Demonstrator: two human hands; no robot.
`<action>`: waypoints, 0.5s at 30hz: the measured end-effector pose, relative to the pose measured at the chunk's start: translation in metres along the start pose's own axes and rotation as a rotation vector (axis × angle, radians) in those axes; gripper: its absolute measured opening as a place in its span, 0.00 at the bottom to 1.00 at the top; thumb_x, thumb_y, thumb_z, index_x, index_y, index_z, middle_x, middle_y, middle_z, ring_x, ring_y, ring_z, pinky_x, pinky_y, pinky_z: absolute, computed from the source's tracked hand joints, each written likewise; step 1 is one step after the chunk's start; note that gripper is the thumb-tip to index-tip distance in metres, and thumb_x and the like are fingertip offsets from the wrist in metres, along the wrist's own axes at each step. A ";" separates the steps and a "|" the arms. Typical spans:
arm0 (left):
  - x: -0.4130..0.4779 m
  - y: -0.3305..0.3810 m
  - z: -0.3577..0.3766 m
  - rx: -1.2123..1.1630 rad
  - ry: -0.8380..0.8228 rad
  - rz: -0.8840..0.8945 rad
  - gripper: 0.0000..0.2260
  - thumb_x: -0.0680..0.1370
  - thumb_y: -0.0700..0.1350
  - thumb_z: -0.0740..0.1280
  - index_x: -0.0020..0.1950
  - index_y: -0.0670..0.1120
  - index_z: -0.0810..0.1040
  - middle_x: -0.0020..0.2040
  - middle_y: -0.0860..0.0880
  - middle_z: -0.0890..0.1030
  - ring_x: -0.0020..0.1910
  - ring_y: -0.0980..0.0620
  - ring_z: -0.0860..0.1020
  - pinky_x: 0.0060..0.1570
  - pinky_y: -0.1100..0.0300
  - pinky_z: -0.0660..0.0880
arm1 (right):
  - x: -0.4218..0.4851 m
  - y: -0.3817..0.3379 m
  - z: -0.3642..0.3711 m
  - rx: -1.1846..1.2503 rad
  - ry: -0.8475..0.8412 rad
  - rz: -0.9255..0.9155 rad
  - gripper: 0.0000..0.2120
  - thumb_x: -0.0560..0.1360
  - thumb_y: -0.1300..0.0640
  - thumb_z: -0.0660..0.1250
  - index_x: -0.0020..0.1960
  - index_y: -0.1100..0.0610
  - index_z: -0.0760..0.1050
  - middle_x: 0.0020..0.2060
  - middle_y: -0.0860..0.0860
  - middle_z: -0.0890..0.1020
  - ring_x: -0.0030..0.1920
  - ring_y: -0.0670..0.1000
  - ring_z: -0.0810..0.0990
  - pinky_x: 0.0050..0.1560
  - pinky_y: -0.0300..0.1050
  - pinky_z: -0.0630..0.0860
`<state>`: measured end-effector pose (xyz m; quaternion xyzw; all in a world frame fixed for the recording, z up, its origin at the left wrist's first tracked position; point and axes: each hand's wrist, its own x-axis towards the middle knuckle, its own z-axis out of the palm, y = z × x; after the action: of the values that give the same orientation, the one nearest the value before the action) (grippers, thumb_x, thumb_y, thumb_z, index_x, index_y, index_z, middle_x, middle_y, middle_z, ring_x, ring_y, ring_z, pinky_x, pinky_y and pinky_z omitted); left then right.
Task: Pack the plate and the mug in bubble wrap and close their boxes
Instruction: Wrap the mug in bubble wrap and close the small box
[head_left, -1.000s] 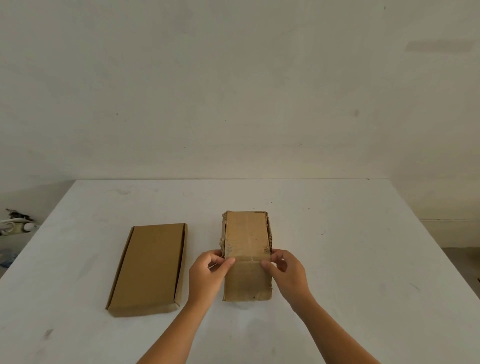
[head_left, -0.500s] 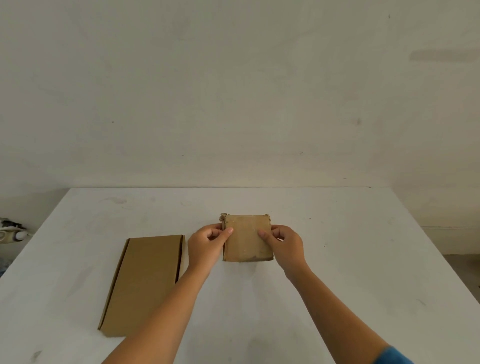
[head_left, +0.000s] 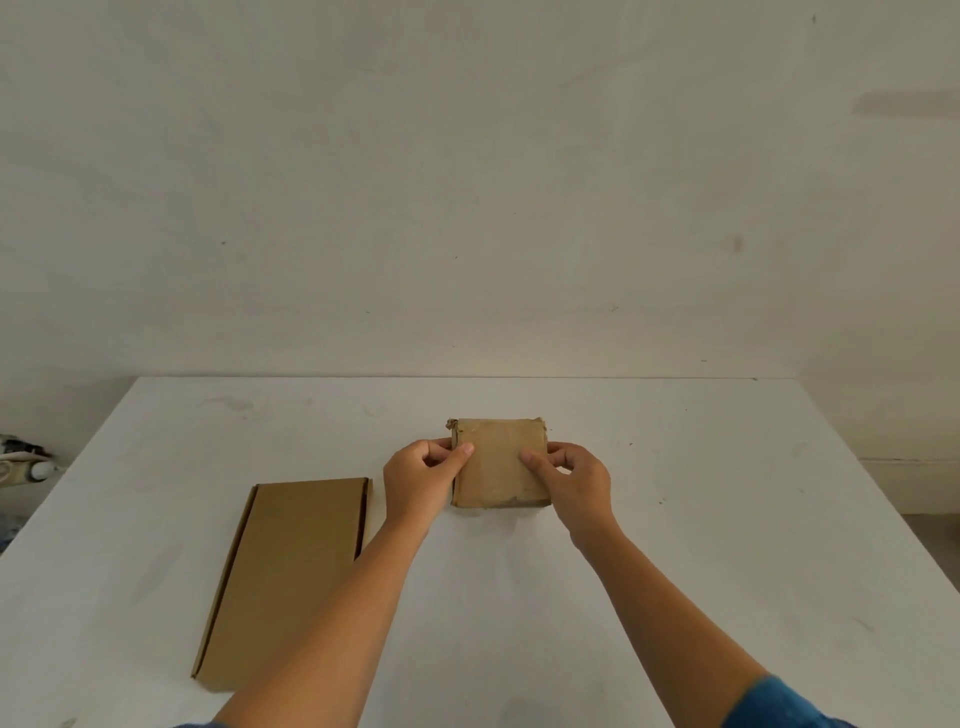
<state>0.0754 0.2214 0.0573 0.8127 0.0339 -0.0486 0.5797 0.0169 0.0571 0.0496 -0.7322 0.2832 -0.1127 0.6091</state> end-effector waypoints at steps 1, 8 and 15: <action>0.001 -0.001 0.000 0.002 -0.003 0.003 0.13 0.70 0.47 0.73 0.36 0.38 0.78 0.46 0.52 0.82 0.42 0.60 0.78 0.37 0.66 0.70 | 0.001 -0.001 0.000 -0.019 -0.003 -0.011 0.18 0.68 0.52 0.76 0.38 0.66 0.73 0.51 0.49 0.81 0.52 0.50 0.79 0.48 0.45 0.77; 0.010 -0.004 -0.001 0.017 -0.032 0.065 0.10 0.70 0.45 0.74 0.39 0.42 0.74 0.43 0.48 0.82 0.43 0.57 0.78 0.39 0.68 0.70 | 0.007 -0.004 -0.001 -0.135 -0.028 -0.114 0.25 0.63 0.53 0.79 0.48 0.58 0.66 0.48 0.53 0.78 0.45 0.45 0.77 0.40 0.37 0.76; 0.022 -0.002 0.002 -0.043 -0.059 0.048 0.15 0.70 0.43 0.74 0.52 0.43 0.73 0.44 0.51 0.79 0.43 0.60 0.78 0.37 0.75 0.72 | 0.001 0.012 0.009 -0.263 -0.096 -0.257 0.43 0.60 0.43 0.79 0.68 0.52 0.63 0.59 0.47 0.70 0.58 0.49 0.72 0.56 0.51 0.77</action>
<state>0.0968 0.2196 0.0524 0.7988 -0.0018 -0.0577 0.5988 0.0195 0.0628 0.0359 -0.8402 0.1702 -0.1163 0.5016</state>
